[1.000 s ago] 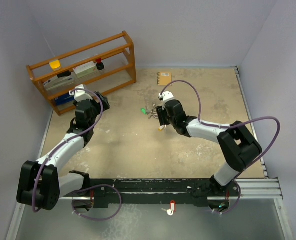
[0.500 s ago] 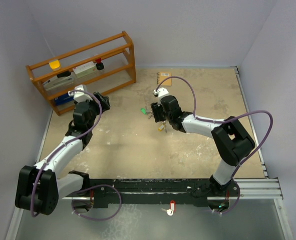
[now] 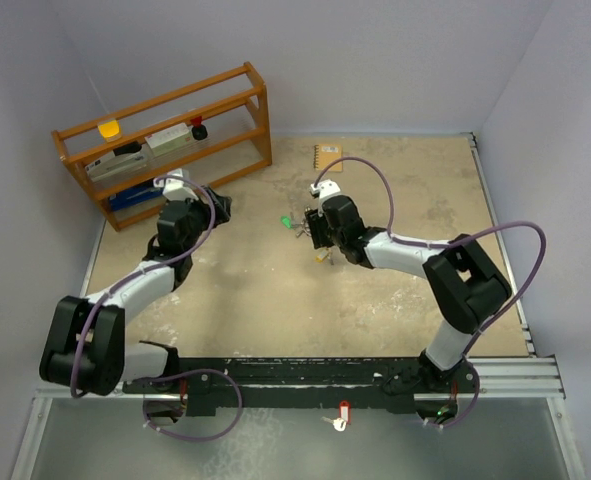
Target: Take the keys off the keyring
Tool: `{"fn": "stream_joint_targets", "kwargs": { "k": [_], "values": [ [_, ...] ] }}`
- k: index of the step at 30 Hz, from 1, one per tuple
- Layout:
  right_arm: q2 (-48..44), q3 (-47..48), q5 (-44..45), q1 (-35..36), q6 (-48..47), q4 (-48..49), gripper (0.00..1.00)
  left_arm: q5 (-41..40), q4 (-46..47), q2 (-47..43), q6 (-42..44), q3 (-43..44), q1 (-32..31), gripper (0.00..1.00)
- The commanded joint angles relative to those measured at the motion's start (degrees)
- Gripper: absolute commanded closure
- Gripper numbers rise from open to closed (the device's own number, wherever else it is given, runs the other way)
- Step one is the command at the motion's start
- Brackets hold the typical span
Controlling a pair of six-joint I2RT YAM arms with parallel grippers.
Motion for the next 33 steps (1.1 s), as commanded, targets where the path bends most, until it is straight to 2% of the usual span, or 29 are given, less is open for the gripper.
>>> {"fn": "stream_joint_targets", "kwargs": {
  "k": [1, 8, 13, 19, 33],
  "values": [
    [-9.43, -3.57, 7.18, -0.14, 1.49, 2.69, 0.43, 1.81, -1.26, 7.44, 7.61, 10.52, -7.35, 0.33],
    [-19.93, -6.6, 19.57, -0.14, 1.84, -1.67, 0.42, 11.93, 1.56, 20.37, 4.45, 21.19, -9.86, 0.33],
    [-25.2, -8.01, 22.84, -0.06, 0.98, -3.67, 0.41, 15.58, -3.63, 28.33, 7.04, 28.45, -11.33, 0.36],
    [-29.01, -8.52, 22.11, -0.13, 1.41, -3.88, 0.4, 15.39, -8.74, 34.66, 10.17, 33.24, -14.54, 0.36],
    [-31.39, -8.21, 19.99, -0.07, 1.62, -3.44, 0.38, 11.05, -13.08, 41.71, 12.68, 37.15, -18.55, 0.37]
  ]
}}
